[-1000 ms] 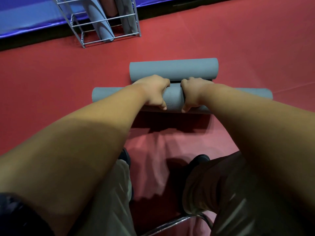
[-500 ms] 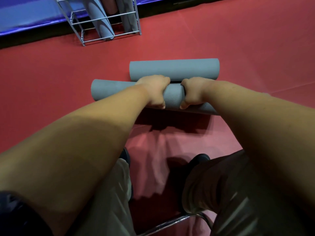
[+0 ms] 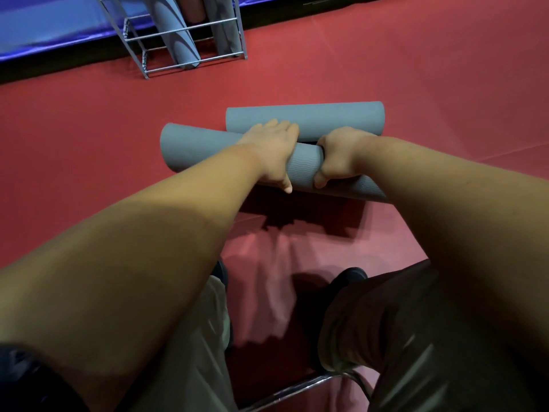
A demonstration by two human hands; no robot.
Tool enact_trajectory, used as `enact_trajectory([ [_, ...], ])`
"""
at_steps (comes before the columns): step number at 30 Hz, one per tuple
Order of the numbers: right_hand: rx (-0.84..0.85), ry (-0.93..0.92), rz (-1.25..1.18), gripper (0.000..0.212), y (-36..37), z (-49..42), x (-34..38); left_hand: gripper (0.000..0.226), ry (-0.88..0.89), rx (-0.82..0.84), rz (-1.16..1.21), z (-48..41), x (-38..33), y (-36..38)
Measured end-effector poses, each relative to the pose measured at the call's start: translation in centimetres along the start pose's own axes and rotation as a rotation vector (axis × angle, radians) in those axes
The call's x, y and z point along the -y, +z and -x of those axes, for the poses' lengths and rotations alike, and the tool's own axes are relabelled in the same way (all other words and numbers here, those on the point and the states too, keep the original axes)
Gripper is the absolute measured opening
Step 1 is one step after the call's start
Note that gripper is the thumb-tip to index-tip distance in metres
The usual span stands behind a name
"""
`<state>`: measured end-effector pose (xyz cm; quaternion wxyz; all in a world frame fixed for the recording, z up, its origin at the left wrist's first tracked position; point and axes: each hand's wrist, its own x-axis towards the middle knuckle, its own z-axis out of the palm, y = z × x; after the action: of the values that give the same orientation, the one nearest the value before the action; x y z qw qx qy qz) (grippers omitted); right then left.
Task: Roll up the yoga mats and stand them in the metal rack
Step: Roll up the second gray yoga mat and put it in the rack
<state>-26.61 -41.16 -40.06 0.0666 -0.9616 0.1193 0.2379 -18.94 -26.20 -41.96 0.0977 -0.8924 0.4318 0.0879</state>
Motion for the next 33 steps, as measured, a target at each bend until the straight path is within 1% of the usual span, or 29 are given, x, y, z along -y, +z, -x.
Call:
enact_trajectory([
  [3,-0.008,-0.009,-0.015,0.068,0.2,0.1,-0.1,0.084,0.015,-0.005,0.041,-0.2,0.2,-0.5],
  [5,-0.03,-0.011,-0.01,0.083,0.6,0.1,-0.1,0.075,0.004,0.018,0.089,-0.3,0.6,-0.6],
  [7,-0.063,-0.007,0.044,0.101,0.8,0.1,-0.1,0.072,-0.014,0.059,0.12,-0.2,0.8,-0.6],
  [8,-0.067,-0.005,0.067,0.105,0.8,0.1,0.1,0.071,-0.022,0.08,0.127,-0.3,0.9,-0.5],
  [9,-0.06,-0.001,0.075,0.102,0.7,0.1,0.2,0.072,-0.026,0.096,0.13,-0.3,0.9,-0.4],
  [11,-0.04,0.007,0.058,0.088,0.4,0.1,0.5,0.076,-0.029,0.11,0.129,-0.4,0.8,-0.1],
  [13,-0.026,0.01,0.043,0.078,0.3,0.0,0.5,0.08,-0.032,0.117,0.126,-0.4,0.6,0.0],
  [15,-0.011,0.008,0.04,0.074,0.2,0.0,0.4,0.088,-0.028,0.12,0.111,-0.2,0.4,0.0],
  [18,-0.003,-0.006,0.031,0.071,0.1,0.1,0.5,0.103,-0.023,0.093,0.029,0.2,0.2,-0.2],
  [19,-0.003,-0.011,0.024,0.071,0.0,0.1,0.5,0.102,-0.027,0.076,0.011,0.2,0.1,-0.3],
  [21,-0.008,-0.013,0.008,0.071,0.2,0.0,0.5,0.093,-0.035,0.045,0.02,0.1,0.1,-0.5],
  [23,-0.028,-0.012,-0.009,0.077,0.5,0.0,0.4,0.082,-0.037,0.03,0.061,0.0,0.3,-0.7],
  [26,-0.063,-0.019,0.017,0.105,1.0,-0.1,0.2,0.077,-0.057,0.066,0.129,-0.1,0.8,-0.7],
  [27,-0.068,-0.022,0.044,0.11,1.0,-0.1,0.2,0.077,-0.069,0.088,0.145,-0.2,0.8,-0.6],
  [28,-0.071,-0.025,0.062,0.11,0.9,-0.1,0.2,0.078,-0.077,0.109,0.155,-0.2,0.9,-0.6],
  [29,-0.072,-0.029,0.065,0.106,0.7,0.0,0.3,0.079,-0.083,0.125,0.158,-0.3,0.8,-0.4],
  [32,-0.049,-0.027,0.055,0.079,0.4,0.0,0.6,0.079,-0.087,0.148,0.15,-0.3,0.7,-0.2],
  [33,-0.039,-0.022,0.053,0.074,0.3,0.0,0.6,0.081,-0.081,0.148,0.145,-0.2,0.7,-0.1],
])
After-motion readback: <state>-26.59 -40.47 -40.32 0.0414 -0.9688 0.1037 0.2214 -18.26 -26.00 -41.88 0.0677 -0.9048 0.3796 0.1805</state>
